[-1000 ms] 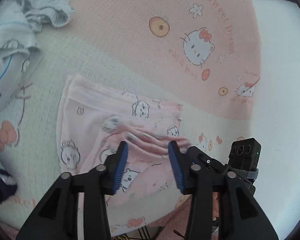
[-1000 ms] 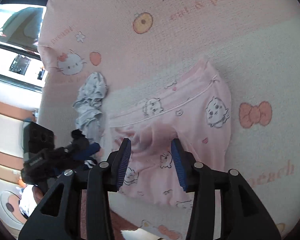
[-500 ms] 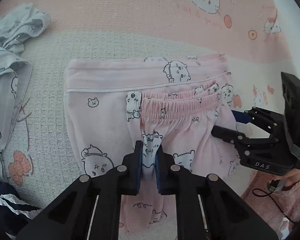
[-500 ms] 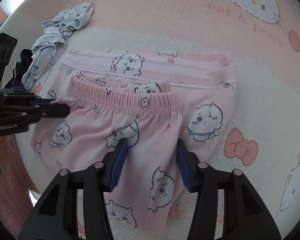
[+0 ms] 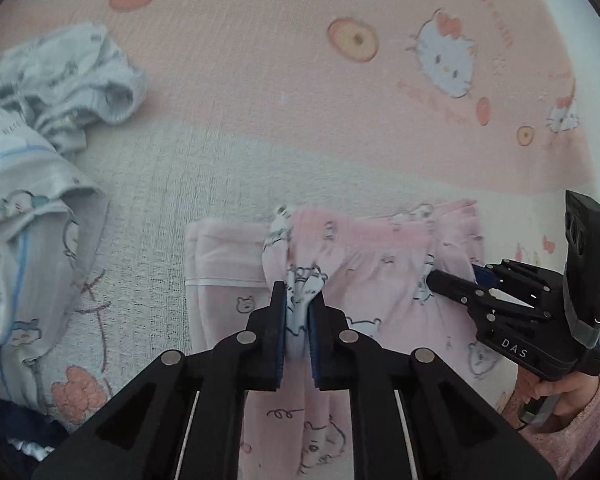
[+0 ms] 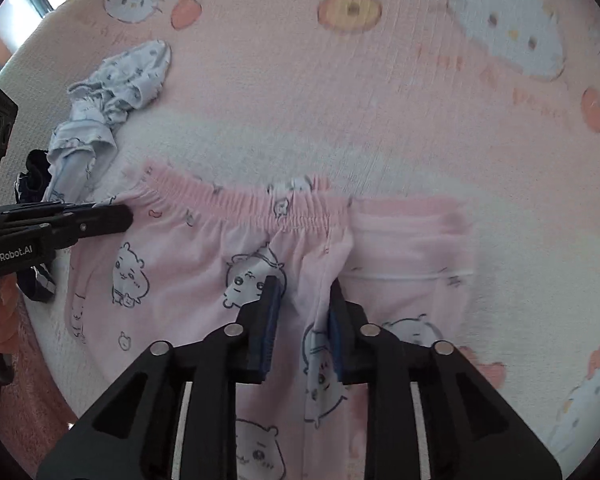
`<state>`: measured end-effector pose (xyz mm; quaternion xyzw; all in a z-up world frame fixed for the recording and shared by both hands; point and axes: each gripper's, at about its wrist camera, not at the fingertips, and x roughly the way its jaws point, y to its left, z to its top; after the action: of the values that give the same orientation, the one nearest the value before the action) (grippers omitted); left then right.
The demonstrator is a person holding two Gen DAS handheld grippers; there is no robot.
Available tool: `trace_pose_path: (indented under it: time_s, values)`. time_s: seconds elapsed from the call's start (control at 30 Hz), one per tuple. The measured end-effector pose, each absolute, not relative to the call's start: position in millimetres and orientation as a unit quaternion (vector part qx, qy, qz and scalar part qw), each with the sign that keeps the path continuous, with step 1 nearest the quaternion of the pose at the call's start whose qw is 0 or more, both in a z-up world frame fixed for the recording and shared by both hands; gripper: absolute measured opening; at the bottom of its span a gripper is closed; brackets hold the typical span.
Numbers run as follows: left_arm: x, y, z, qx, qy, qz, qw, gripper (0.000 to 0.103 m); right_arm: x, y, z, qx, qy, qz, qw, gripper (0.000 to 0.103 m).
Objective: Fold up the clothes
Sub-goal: 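Open both grippers to release the folded cuffs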
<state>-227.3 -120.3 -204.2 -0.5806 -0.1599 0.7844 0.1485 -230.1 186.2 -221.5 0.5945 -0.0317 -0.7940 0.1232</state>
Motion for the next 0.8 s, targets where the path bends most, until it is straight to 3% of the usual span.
trace_pose_path:
  time_s: [0.07, 0.17, 0.2, 0.23, 0.27, 0.4, 0.57, 0.7, 0.8]
  values:
    - [-227, -128, -206, -0.568, -0.2, 0.784, 0.151, 0.014, -231, 198, -215, 0.574, -0.077, -0.805, 0.129, 0.026]
    - [-215, -130, -177, -0.536, -0.182, 0.813, 0.136, 0.018, -228, 219, -193, 0.553, -0.143, -0.809, 0.139, 0.028]
    - [-208, -128, -166, -0.527, -0.165, 0.824, 0.13, 0.026, -223, 225, -183, 0.539, -0.148, -0.818, 0.133, 0.031]
    - [-201, -126, -155, -0.517, -0.149, 0.834, 0.124, 0.032, -218, 231, -173, 0.53, -0.147, -0.826, 0.123, 0.039]
    - [-195, -119, -150, -0.514, -0.126, 0.838, 0.13, 0.033, -213, 235, -167, 0.524, -0.142, -0.832, 0.112, 0.04]
    - [-178, -100, -150, -0.545, -0.039, 0.825, 0.147, 0.033, -182, 233, -159, 0.538, -0.113, -0.829, 0.106, 0.04]
    - [-157, -98, -140, -0.518, -0.012, 0.85, 0.093, 0.033, -133, 201, -164, 0.545, -0.023, -0.832, 0.102, 0.039]
    - [-152, -74, -144, -0.507, -0.032, 0.839, 0.195, 0.033, -117, 244, -167, 0.519, -0.111, -0.848, 0.008, 0.039]
    - [-145, -34, -158, -0.504, 0.008, 0.828, 0.246, 0.033, -125, 267, -176, 0.542, -0.069, -0.836, -0.043, 0.04]
